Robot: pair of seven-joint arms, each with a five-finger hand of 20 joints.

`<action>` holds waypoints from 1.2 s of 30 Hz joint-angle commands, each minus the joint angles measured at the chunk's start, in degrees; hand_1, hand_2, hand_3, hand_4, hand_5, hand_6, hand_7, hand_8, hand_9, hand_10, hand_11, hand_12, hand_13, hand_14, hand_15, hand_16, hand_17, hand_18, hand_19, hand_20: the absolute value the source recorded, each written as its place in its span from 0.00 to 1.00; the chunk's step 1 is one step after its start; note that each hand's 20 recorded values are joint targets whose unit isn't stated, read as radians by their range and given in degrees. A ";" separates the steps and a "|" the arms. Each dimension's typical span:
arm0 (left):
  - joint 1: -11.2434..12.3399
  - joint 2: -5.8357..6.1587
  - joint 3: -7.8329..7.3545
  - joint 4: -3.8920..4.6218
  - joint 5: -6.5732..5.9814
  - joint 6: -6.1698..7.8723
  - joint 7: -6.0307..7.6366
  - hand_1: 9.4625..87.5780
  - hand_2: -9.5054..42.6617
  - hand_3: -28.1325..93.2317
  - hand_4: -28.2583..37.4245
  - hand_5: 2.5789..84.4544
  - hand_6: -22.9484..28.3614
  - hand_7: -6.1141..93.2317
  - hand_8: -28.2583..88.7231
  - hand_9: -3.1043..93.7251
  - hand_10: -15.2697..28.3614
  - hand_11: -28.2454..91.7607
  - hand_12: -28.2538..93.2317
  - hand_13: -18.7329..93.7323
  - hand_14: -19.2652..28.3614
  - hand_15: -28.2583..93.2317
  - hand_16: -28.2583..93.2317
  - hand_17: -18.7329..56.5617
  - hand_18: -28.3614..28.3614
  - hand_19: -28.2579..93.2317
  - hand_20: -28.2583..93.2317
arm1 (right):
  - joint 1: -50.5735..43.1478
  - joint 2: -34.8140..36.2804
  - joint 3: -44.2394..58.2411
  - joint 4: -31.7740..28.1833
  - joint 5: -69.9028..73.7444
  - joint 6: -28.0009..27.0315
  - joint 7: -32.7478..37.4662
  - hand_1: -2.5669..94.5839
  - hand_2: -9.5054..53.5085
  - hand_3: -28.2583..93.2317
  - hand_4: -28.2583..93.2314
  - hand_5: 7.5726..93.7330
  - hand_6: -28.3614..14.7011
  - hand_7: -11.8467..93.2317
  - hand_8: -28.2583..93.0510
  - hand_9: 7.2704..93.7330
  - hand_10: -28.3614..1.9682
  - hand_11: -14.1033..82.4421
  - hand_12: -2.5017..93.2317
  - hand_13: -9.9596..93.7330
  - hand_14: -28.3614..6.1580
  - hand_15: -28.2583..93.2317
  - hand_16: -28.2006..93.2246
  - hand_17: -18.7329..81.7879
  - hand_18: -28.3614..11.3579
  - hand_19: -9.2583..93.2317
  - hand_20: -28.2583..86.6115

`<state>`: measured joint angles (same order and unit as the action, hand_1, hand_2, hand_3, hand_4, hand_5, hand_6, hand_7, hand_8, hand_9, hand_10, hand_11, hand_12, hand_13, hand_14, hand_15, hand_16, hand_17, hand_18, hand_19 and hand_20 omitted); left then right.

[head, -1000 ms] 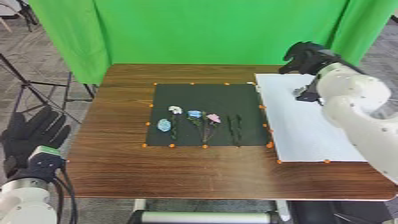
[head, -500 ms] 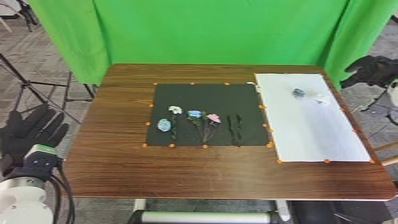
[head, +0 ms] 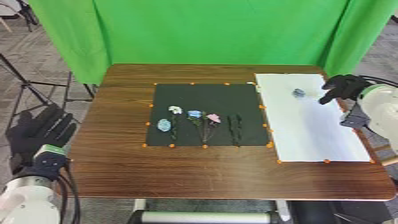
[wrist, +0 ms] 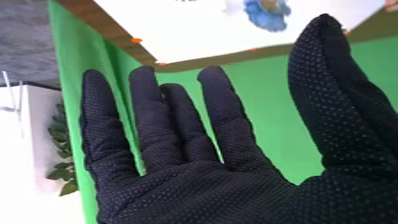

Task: Arrange flowers

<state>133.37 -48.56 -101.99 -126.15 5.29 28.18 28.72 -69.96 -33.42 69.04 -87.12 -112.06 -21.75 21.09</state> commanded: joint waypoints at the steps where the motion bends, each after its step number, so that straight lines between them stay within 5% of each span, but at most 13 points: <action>1: 0.07 -0.21 0.06 -0.46 -0.05 -0.07 0.03 0.23 0.40 0.83 0.00 0.49 0.59 0.29 0.13 0.40 0.66 0.49 0.31 0.39 0.73 0.67 0.15 0.18 0.76 0.57 0.34 | 6.07 -2.75 -5.92 4.70 -1.32 -2.54 0.73 0.33 0.00 0.90 0.00 0.30 0.56 0.35 0.11 0.26 0.48 0.24 0.14 0.40 0.52 0.43 0.32 0.36 0.26 0.51 0.42; 4: 0.17 -0.52 0.36 -0.54 -0.65 1.02 0.34 0.23 0.39 0.83 0.00 0.49 0.59 0.29 0.13 0.40 0.66 0.49 0.31 0.39 0.73 0.67 0.15 0.18 0.76 0.57 0.34 | 8.80 -4.38 -8.46 7.51 -1.20 -4.02 1.47 0.33 0.00 0.90 0.00 0.30 0.56 0.35 0.11 0.25 0.48 0.24 0.14 0.40 0.52 0.44 0.32 0.36 0.26 0.51 0.41; 8: -0.62 -0.60 0.26 -0.29 -0.17 0.81 -0.17 0.24 0.39 0.83 0.00 0.48 0.58 0.29 0.13 0.40 0.66 0.49 0.31 0.39 0.73 0.67 0.15 0.18 0.76 0.57 0.34 | 10.24 -5.70 -10.28 9.67 -1.57 -4.92 1.79 0.33 0.00 0.90 0.00 0.29 0.57 0.36 0.10 0.25 0.48 0.24 0.13 0.39 0.51 0.44 0.32 0.36 0.27 0.51 0.41; 13: -0.46 -0.78 0.02 -0.38 -0.30 0.96 -0.33 0.24 0.39 0.83 0.00 0.47 0.58 0.29 0.13 0.40 0.66 0.49 0.31 0.39 0.73 0.67 0.15 0.18 0.76 0.57 0.34 | 8.63 -5.27 -11.28 9.59 -3.49 0.12 2.29 0.37 0.00 0.91 0.00 0.32 0.57 0.37 0.10 0.27 0.48 0.26 0.13 0.44 0.51 0.49 0.32 0.38 0.25 0.58 0.43; 17: 0.39 -0.83 -0.62 -0.58 0.15 0.55 -0.58 0.24 0.40 0.83 0.00 0.48 0.58 0.29 0.13 0.40 0.66 0.49 0.31 0.39 0.73 0.67 0.15 0.18 0.76 0.57 0.34 | 7.55 -4.93 -12.31 9.40 -5.81 3.78 2.96 0.47 0.00 0.91 0.00 0.40 0.61 0.42 0.08 0.42 0.51 0.33 0.16 0.55 0.57 0.58 0.33 0.43 0.30 0.69 0.46; 22: 0.87 -1.10 -1.10 -0.89 0.23 0.46 -0.71 0.24 0.40 0.83 0.00 0.50 0.59 0.29 0.13 0.41 0.67 0.49 0.31 0.39 0.74 0.67 0.15 0.18 0.76 0.57 0.34 | 6.11 -4.58 -13.26 8.95 -8.56 7.08 2.76 0.63 0.00 0.79 0.00 0.53 0.69 0.46 0.06 0.59 0.58 0.44 0.23 0.67 0.75 0.58 0.50 0.50 0.31 0.80 0.52; 25: 0.51 -1.20 -0.79 -0.72 0.30 0.49 -0.79 0.24 0.40 0.83 0.00 0.50 0.59 0.29 0.13 0.41 0.67 0.49 0.31 0.39 0.74 0.67 0.15 0.18 0.76 0.57 0.34 | 5.87 -4.79 -14.40 8.77 -10.09 9.86 1.96 0.66 0.00 0.77 0.00 0.57 0.72 0.53 0.15 0.70 0.68 0.36 0.42 0.71 0.77 0.61 0.54 0.52 0.28 0.83 0.57; 28: 0.65 -1.34 -0.89 -0.75 0.27 0.27 -0.90 0.24 0.40 0.83 0.00 0.50 0.59 0.29 0.13 0.41 0.67 0.49 0.31 0.39 0.74 0.67 0.15 0.18 0.76 0.57 0.34 | 4.58 -5.03 -12.73 6.53 -11.49 9.98 1.54 0.68 0.00 0.75 0.00 0.66 0.73 0.62 0.22 0.81 0.71 0.38 0.54 0.77 0.75 0.64 0.58 0.54 0.23 0.87 0.60; 33: 0.32 -1.34 -0.72 -0.61 0.55 0.35 -1.00 0.24 0.40 0.83 0.00 0.50 0.59 0.29 0.13 0.42 0.67 0.49 0.31 0.39 0.74 0.67 0.15 0.18 0.76 0.58 0.34 | -3.21 -5.96 -3.71 -4.91 -13.87 13.60 4.31 0.67 0.00 0.77 0.00 0.70 0.73 0.61 0.25 0.85 0.70 0.38 0.56 0.80 0.72 0.65 0.59 0.55 0.20 0.88 0.61; 36: 0.73 -1.54 -1.19 -0.62 0.55 0.32 -1.29 0.24 0.40 0.83 0.00 0.50 0.59 0.29 0.13 0.42 0.68 0.49 0.31 0.39 0.74 0.67 0.15 0.18 0.76 0.58 0.34 | -2.41 -6.30 -3.88 -10.63 -14.72 10.82 1.97 0.66 0.00 0.79 0.00 0.71 0.72 0.60 0.27 0.85 0.69 0.38 0.57 0.80 0.71 0.65 0.59 0.55 0.19 0.89 0.61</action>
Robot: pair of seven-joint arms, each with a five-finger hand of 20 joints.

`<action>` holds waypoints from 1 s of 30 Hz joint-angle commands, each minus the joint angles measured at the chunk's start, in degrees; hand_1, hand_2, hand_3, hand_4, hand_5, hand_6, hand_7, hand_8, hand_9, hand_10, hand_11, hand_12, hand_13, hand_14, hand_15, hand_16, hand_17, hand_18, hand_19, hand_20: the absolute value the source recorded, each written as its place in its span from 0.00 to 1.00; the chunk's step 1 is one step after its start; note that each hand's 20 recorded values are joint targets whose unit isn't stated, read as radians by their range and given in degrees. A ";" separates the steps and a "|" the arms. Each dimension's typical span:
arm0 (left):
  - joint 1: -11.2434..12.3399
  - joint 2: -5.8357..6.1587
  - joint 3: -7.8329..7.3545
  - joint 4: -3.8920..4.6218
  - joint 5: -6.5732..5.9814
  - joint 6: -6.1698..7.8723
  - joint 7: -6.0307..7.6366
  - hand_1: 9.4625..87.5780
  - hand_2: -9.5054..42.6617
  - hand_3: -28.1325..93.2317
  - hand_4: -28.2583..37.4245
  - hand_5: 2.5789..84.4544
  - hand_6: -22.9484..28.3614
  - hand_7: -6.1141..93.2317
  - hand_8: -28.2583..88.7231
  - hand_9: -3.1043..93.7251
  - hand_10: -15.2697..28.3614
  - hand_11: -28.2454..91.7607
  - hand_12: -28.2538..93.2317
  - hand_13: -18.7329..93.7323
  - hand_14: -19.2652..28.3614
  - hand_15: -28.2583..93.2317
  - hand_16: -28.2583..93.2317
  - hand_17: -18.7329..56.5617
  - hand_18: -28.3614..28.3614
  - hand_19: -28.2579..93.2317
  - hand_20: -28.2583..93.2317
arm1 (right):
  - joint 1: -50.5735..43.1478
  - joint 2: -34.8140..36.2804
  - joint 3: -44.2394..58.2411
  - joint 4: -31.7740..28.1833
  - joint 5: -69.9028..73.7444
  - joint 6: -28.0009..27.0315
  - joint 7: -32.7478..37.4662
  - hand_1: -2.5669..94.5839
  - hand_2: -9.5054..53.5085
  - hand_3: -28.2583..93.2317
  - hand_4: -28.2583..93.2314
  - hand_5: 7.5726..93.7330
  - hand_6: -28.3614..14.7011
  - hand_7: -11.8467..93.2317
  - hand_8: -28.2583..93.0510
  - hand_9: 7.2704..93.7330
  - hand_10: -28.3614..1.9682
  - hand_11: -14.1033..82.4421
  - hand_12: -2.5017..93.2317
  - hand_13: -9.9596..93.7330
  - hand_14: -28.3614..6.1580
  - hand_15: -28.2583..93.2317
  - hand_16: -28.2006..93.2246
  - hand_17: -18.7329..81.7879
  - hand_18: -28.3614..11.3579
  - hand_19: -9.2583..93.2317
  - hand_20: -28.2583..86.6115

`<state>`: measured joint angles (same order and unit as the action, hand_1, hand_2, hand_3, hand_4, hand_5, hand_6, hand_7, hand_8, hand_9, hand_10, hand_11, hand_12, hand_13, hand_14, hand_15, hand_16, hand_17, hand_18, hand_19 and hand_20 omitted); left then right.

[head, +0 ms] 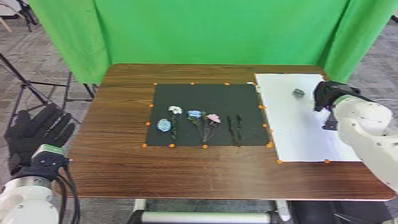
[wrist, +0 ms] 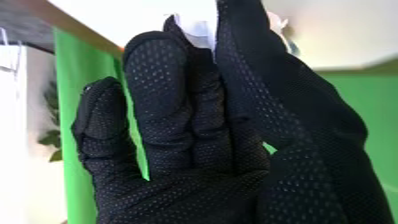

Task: Arrange flowers

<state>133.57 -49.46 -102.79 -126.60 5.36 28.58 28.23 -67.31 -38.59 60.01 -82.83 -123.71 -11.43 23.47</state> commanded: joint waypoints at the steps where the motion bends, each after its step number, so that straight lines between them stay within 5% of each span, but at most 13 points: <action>1: 2.21 -0.86 -1.27 -0.77 -0.17 0.23 0.51 0.24 0.40 0.83 0.00 0.50 0.59 0.29 0.13 0.41 0.68 0.49 0.31 0.39 0.74 0.67 0.15 0.18 0.76 0.58 0.34 | -4.62 -1.72 5.09 -16.05 -2.76 0.24 -1.15 0.66 0.00 0.79 0.00 0.71 0.72 0.59 0.27 0.85 0.69 0.37 0.57 0.79 0.71 0.66 0.59 0.55 0.19 0.89 0.61; 10: 2.23 -0.58 -1.94 -1.29 0.34 -0.12 -0.23 0.24 0.40 0.83 0.00 0.50 0.59 0.29 0.13 0.42 0.68 0.49 0.31 0.39 0.74 0.67 0.15 0.18 0.76 0.58 0.34 | 0.73 -9.29 -1.65 -21.17 -2.71 0.29 -4.91 0.66 0.00 0.80 0.00 0.71 0.71 0.58 0.29 0.85 0.67 0.37 0.57 0.79 0.70 0.66 0.60 0.55 0.18 0.89 0.61; 13: 0.40 -0.49 -1.00 -0.06 0.98 -0.24 -1.48 0.24 0.40 0.83 0.00 0.50 0.59 0.29 0.13 0.42 0.67 0.49 0.31 0.39 0.74 0.67 0.15 0.18 0.76 0.58 0.34 | 4.58 -12.30 -6.90 -18.66 -2.71 -0.90 -6.76 0.66 0.00 0.80 0.00 0.71 0.71 0.58 0.29 0.85 0.67 0.37 0.57 0.79 0.70 0.66 0.59 0.55 0.18 0.89 0.61; 20: 0.64 -0.46 -1.21 -0.12 1.20 -0.41 -1.51 0.24 0.40 0.83 0.00 0.50 0.59 0.29 0.13 0.42 0.68 0.49 0.31 0.39 0.74 0.67 0.15 0.18 0.76 0.58 0.34 | 8.17 -14.39 -13.68 -16.03 -5.43 -1.82 -8.90 0.66 0.00 0.79 0.00 0.71 0.71 0.58 0.29 0.85 0.67 0.37 0.57 0.79 0.70 0.66 0.59 0.55 0.18 0.89 0.61; 23: 0.82 -0.61 -1.21 0.10 3.69 0.03 -2.27 0.24 0.40 0.83 0.00 0.50 0.59 0.29 0.13 0.42 0.67 0.49 0.31 0.39 0.74 0.67 0.15 0.18 0.76 0.58 0.34 | 8.99 -13.66 -15.75 -15.04 -5.53 -1.60 -9.78 0.66 0.00 0.80 0.00 0.71 0.71 0.58 0.29 0.85 0.68 0.36 0.57 0.79 0.71 0.66 0.60 0.55 0.18 0.89 0.61; 30: 1.97 -0.95 -2.04 -0.32 2.85 -0.68 -1.60 0.24 0.40 0.83 0.00 0.50 0.59 0.29 0.13 0.42 0.67 0.49 0.31 0.39 0.73 0.67 0.15 0.18 0.76 0.58 0.34 | 8.94 -11.22 -18.10 -13.74 -7.84 0.15 -10.85 0.66 0.00 0.80 0.00 0.71 0.70 0.58 0.29 0.85 0.68 0.36 0.56 0.78 0.71 0.66 0.60 0.55 0.19 0.89 0.61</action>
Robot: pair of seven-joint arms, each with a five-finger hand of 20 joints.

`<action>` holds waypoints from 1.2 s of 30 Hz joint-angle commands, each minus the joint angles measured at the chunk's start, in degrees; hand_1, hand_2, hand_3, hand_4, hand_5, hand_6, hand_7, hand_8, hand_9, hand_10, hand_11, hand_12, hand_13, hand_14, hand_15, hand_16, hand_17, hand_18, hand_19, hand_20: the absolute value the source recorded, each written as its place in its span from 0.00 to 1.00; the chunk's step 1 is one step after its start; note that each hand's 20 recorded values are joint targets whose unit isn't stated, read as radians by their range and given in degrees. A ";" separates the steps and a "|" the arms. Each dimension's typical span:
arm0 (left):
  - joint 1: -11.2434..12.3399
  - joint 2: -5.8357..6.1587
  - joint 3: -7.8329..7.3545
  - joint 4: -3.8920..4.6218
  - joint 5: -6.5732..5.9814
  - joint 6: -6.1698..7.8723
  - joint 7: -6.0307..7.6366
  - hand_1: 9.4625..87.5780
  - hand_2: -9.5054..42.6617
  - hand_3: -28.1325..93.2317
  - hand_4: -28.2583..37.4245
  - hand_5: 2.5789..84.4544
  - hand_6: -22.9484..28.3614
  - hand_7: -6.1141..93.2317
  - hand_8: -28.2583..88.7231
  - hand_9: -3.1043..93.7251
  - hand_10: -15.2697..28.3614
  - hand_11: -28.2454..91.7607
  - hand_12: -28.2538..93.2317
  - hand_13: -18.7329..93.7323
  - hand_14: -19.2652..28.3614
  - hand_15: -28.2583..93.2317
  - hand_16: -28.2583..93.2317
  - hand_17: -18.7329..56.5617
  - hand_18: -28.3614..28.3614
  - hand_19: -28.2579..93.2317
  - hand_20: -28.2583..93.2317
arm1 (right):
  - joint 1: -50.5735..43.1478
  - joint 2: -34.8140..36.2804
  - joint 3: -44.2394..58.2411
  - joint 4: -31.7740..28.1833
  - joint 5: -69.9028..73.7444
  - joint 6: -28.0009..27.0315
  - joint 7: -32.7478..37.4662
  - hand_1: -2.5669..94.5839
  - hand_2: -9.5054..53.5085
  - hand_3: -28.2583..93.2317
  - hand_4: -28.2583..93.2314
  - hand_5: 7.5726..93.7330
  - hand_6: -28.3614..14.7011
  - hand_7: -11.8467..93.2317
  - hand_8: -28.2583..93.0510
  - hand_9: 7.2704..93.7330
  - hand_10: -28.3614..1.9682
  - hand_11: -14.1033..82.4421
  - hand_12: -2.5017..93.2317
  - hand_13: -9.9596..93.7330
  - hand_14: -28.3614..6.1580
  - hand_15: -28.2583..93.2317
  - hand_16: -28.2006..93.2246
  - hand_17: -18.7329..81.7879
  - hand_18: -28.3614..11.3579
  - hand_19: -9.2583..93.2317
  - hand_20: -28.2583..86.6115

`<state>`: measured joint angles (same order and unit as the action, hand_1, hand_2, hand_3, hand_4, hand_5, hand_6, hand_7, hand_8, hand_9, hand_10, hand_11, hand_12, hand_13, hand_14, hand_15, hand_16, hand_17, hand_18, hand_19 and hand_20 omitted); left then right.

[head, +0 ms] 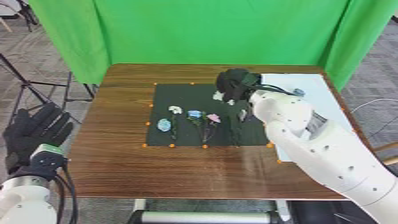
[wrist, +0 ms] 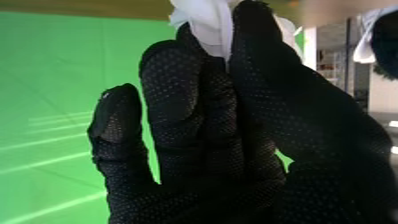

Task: Arrange flowers

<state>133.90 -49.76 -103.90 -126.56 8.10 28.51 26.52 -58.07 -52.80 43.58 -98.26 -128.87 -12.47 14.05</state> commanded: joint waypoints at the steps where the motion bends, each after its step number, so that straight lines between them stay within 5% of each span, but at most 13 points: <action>1: 1.54 -0.54 -0.88 -0.30 0.11 -0.46 0.14 0.24 0.40 0.83 0.00 0.50 0.59 0.29 0.13 0.42 0.67 0.49 0.31 0.39 0.74 0.67 0.15 0.18 0.76 0.58 0.34 | -0.34 3.26 -1.68 2.08 -3.30 0.98 -1.98 0.66 0.00 0.80 0.00 0.71 0.70 0.58 0.29 0.85 0.68 0.35 0.55 0.78 0.72 0.65 0.60 0.55 0.19 0.89 0.61; 6: 2.60 -0.36 -1.08 -0.74 -0.26 -0.51 0.85 0.24 0.40 0.83 0.00 0.50 0.59 0.29 0.13 0.41 0.67 0.49 0.31 0.39 0.74 0.67 0.15 0.18 0.76 0.58 0.34 | -0.96 4.02 -1.65 2.36 -3.67 1.17 -1.22 0.66 0.00 0.80 0.00 0.70 0.71 0.59 0.28 0.84 0.69 0.33 0.53 0.77 0.72 0.64 0.60 0.54 0.20 0.88 0.61; 7: 1.18 -0.25 -0.47 -0.10 0.08 0.05 0.19 0.24 0.40 0.83 0.00 0.50 0.59 0.29 0.13 0.41 0.67 0.49 0.31 0.39 0.73 0.67 0.15 0.18 0.76 0.58 0.34 | -1.08 4.10 -1.57 2.30 -3.69 1.05 -1.21 0.65 0.00 0.80 0.00 0.70 0.71 0.59 0.28 0.84 0.69 0.33 0.53 0.77 0.72 0.64 0.60 0.54 0.19 0.88 0.61; 9: 0.54 0.01 0.11 -0.13 -0.63 1.44 0.83 0.24 0.40 0.83 0.00 0.50 0.59 0.29 0.13 0.41 0.67 0.49 0.31 0.39 0.74 0.67 0.15 0.18 0.76 0.58 0.34 | -1.27 4.13 -1.56 2.39 -3.99 1.22 -1.50 0.65 0.00 0.80 0.00 0.70 0.71 0.59 0.28 0.84 0.69 0.32 0.52 0.77 0.72 0.64 0.60 0.53 0.20 0.88 0.61; 13: 0.66 -0.35 -0.57 -0.03 0.02 0.31 -0.23 0.24 0.40 0.83 0.00 0.50 0.59 0.29 0.13 0.41 0.67 0.49 0.31 0.39 0.74 0.67 0.15 0.18 0.76 0.58 0.34 | -2.21 4.45 -0.90 1.69 -3.84 0.37 -1.07 0.65 0.00 0.80 0.00 0.69 0.71 0.58 0.26 0.83 0.69 0.31 0.51 0.77 0.72 0.64 0.60 0.53 0.19 0.88 0.61; 18: 1.33 -0.52 -1.05 -0.34 -0.97 0.63 0.63 0.24 0.40 0.83 0.00 0.48 0.60 0.29 0.13 0.40 0.67 0.49 0.31 0.39 0.73 0.67 0.15 0.18 0.76 0.58 0.34 | -2.52 4.51 0.11 0.96 -3.31 -1.87 -1.03 0.61 0.00 0.80 0.00 0.66 0.68 0.54 0.23 0.80 0.67 0.26 0.46 0.74 0.68 0.65 0.58 0.52 0.19 0.88 0.61; 21: 1.65 -0.25 -0.79 -0.81 -2.20 1.12 2.48 0.24 0.40 0.83 0.00 0.47 0.60 0.29 0.13 0.40 0.67 0.49 0.31 0.39 0.73 0.67 0.15 0.18 0.76 0.58 0.34 | -2.67 5.16 -0.28 0.61 -3.80 -0.71 0.10 0.59 0.00 0.80 0.00 0.63 0.66 0.51 0.21 0.69 0.58 0.36 0.30 0.72 0.65 0.67 0.56 0.51 0.18 0.87 0.62; 23: 1.33 -0.30 -0.92 -0.57 -1.45 0.53 1.78 0.24 0.40 0.83 0.00 0.47 0.60 0.29 0.13 0.40 0.67 0.50 0.31 0.39 0.73 0.67 0.15 0.18 0.76 0.58 0.34 | -2.60 5.25 -0.59 0.88 -3.35 0.20 1.65 0.57 0.00 0.82 0.00 0.63 0.66 0.49 0.20 0.67 0.55 0.38 0.25 0.71 0.65 0.68 0.56 0.51 0.18 0.87 0.62; 31: 1.91 -0.47 -1.28 -0.76 -1.83 0.50 2.26 0.24 0.40 0.83 0.00 0.48 0.60 0.29 0.13 0.40 0.67 0.50 0.31 0.39 0.73 0.67 0.15 0.18 0.76 0.58 0.34 | -3.26 5.33 0.90 0.29 -2.56 0.37 1.22 0.56 0.00 0.83 0.00 0.62 0.66 0.46 0.20 0.63 0.52 0.36 0.23 0.70 0.64 0.68 0.55 0.51 0.17 0.88 0.62; 36: 2.14 -0.61 -1.40 -0.94 -2.34 0.96 2.59 0.24 0.38 0.83 0.00 0.47 0.60 0.29 0.13 0.40 0.67 0.50 0.31 0.39 0.74 0.67 0.15 0.18 0.76 0.58 0.34 | -3.63 5.59 1.53 -0.70 -1.71 -0.55 1.38 0.52 0.00 0.86 0.00 0.58 0.66 0.43 0.09 0.57 0.49 0.33 0.21 0.68 0.59 0.70 0.52 0.50 0.17 0.88 0.61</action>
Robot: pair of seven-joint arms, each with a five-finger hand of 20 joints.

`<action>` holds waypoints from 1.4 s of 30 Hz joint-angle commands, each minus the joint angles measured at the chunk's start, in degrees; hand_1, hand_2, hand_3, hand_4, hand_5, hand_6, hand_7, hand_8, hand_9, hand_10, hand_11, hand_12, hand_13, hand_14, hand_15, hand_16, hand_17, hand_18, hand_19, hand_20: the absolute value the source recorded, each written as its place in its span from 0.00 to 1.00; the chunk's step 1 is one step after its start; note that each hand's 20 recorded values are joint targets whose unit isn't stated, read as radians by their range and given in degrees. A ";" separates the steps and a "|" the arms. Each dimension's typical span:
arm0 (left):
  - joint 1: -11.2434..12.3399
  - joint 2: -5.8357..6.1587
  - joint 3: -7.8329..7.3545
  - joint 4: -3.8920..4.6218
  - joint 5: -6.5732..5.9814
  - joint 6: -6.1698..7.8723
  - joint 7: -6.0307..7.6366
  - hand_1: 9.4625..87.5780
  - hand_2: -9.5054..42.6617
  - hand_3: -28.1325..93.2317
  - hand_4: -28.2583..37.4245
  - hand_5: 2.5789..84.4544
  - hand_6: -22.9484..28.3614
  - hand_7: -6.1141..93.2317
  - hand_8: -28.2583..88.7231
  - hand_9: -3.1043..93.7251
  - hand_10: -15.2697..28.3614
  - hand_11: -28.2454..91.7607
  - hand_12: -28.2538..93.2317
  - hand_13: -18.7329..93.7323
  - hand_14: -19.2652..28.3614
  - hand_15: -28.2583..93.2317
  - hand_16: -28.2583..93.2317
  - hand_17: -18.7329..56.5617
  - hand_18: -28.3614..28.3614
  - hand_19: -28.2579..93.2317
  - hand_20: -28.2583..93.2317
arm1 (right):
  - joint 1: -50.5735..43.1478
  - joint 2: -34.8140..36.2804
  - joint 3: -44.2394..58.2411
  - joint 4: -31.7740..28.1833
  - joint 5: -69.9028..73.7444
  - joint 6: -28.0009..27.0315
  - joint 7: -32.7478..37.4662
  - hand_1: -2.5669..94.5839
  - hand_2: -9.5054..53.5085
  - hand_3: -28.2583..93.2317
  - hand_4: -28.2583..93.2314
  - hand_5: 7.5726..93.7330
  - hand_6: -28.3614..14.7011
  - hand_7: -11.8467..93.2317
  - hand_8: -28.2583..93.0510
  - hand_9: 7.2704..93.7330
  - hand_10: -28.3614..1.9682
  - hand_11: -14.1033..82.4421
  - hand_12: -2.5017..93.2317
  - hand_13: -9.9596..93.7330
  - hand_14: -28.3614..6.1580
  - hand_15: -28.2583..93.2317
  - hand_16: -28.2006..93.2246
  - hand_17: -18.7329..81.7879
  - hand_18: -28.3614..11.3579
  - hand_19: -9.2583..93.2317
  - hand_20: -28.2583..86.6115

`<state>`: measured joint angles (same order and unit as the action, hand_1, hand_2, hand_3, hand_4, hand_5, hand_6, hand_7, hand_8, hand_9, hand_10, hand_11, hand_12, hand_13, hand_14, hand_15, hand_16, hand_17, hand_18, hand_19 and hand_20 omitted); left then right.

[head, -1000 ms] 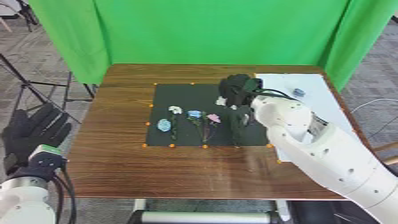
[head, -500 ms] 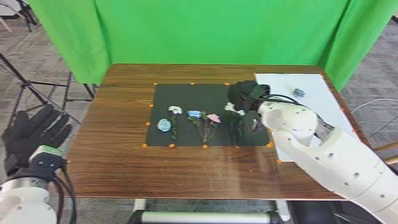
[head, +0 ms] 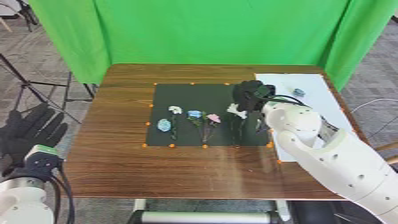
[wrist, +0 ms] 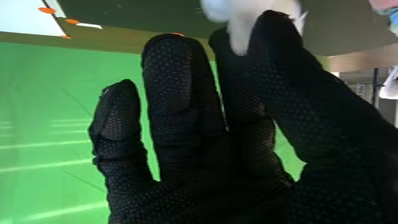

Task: Arrange flowers

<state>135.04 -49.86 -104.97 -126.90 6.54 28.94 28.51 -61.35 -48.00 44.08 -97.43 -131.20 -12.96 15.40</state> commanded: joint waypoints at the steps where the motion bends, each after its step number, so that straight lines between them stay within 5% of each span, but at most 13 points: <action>1: 0.93 -0.49 -0.33 -0.57 -1.06 0.36 0.62 0.25 0.37 0.83 0.00 0.45 0.60 0.29 0.13 0.40 0.66 0.50 0.31 0.39 0.73 0.67 0.15 0.18 0.76 0.58 0.34 | -0.47 0.77 1.25 -1.67 0.57 -0.76 0.06 0.51 0.00 0.87 0.00 0.58 0.66 0.43 0.09 0.56 0.48 0.32 0.21 0.67 0.58 0.71 0.51 0.50 0.17 0.88 0.61; 10: 0.63 -0.55 -0.03 -0.27 -0.43 -0.20 0.39 0.26 0.35 0.83 0.00 0.45 0.60 0.29 0.13 0.39 0.67 0.50 0.31 0.39 0.73 0.67 0.15 0.18 0.76 0.58 0.34 | -2.95 1.90 6.64 -1.61 4.44 1.34 2.13 0.45 0.00 0.90 0.00 0.47 0.62 0.38 0.10 0.50 0.43 0.31 0.20 0.61 0.49 0.71 0.41 0.48 0.15 0.87 0.60; 18: 1.12 -1.41 0.05 -0.37 -0.51 -0.22 0.31 0.26 0.36 0.83 0.00 0.45 0.60 0.29 0.13 0.39 0.67 0.50 0.31 0.39 0.73 0.67 0.15 0.18 0.76 0.58 0.34 | -4.67 2.50 12.62 4.83 8.59 2.27 7.20 0.39 0.00 0.91 0.00 0.41 0.56 0.36 0.10 0.40 0.34 0.29 0.20 0.42 0.38 0.54 0.32 0.39 0.23 0.65 0.46; 23: 1.53 -1.81 0.15 -0.54 -0.56 -0.27 0.14 0.25 0.37 0.83 0.00 0.46 0.60 0.28 0.13 0.40 0.66 0.50 0.31 0.39 0.73 0.67 0.15 0.18 0.76 0.57 0.34 | -1.37 2.42 12.12 9.23 11.70 -0.70 9.74 0.37 0.00 0.91 0.00 0.36 0.54 0.36 0.10 0.33 0.31 0.28 0.18 0.34 0.37 0.50 0.29 0.36 0.26 0.58 0.41; 25: 1.47 -1.01 1.34 -0.87 -0.85 0.34 0.96 0.25 0.37 0.83 0.00 0.46 0.60 0.28 0.13 0.40 0.66 0.50 0.31 0.39 0.73 0.67 0.15 0.18 0.76 0.57 0.34 | -0.35 2.81 11.46 10.91 11.74 -0.48 10.37 0.37 0.00 0.91 0.00 0.33 0.53 0.36 0.11 0.30 0.30 0.27 0.18 0.32 0.37 0.50 0.29 0.35 0.26 0.58 0.40; 31: -0.47 -1.13 3.09 -0.15 -0.53 0.14 0.38 0.25 0.38 0.83 0.00 0.46 0.60 0.29 0.13 0.40 0.66 0.50 0.31 0.40 0.73 0.66 0.15 0.18 0.76 0.58 0.34 | 1.04 2.92 11.88 13.41 11.61 0.80 11.25 0.36 0.00 0.91 0.00 0.27 0.52 0.36 0.11 0.22 0.29 0.25 0.17 0.25 0.35 0.50 0.26 0.32 0.28 0.56 0.39; 37: -0.55 -1.24 2.98 0.07 -0.24 0.09 -0.43 0.25 0.38 0.83 0.00 0.47 0.60 0.29 0.13 0.40 0.67 0.50 0.31 0.40 0.73 0.66 0.15 0.18 0.76 0.57 0.34 | 5.08 3.01 7.38 18.49 12.86 0.99 13.64 0.36 0.00 0.91 0.00 0.27 0.52 0.36 0.10 0.21 0.30 0.25 0.16 0.24 0.36 0.50 0.24 0.31 0.28 0.56 0.40; 38: -0.40 -1.42 2.53 -0.04 0.25 0.01 -1.47 0.25 0.38 0.83 0.00 0.47 0.60 0.29 0.13 0.40 0.66 0.50 0.31 0.40 0.73 0.66 0.15 0.18 0.76 0.57 0.34 | 5.78 3.32 5.98 19.42 11.34 -0.76 13.28 0.37 0.00 0.91 0.00 0.27 0.52 0.36 0.10 0.22 0.30 0.25 0.16 0.24 0.37 0.50 0.24 0.31 0.28 0.56 0.40; 42: -1.06 -1.12 2.80 0.13 0.39 -0.03 -1.45 0.24 0.39 0.83 0.00 0.47 0.60 0.29 0.13 0.40 0.66 0.50 0.31 0.40 0.73 0.66 0.15 0.18 0.76 0.57 0.34 | 9.47 2.39 2.00 24.39 13.24 -4.41 13.40 0.36 0.00 0.91 0.00 0.27 0.52 0.36 0.10 0.21 0.31 0.25 0.15 0.22 0.40 0.49 0.22 0.30 0.29 0.55 0.39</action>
<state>134.34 -51.00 -101.88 -126.96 6.26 29.06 28.28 -57.10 -45.55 51.43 -79.18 -118.51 -13.19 27.63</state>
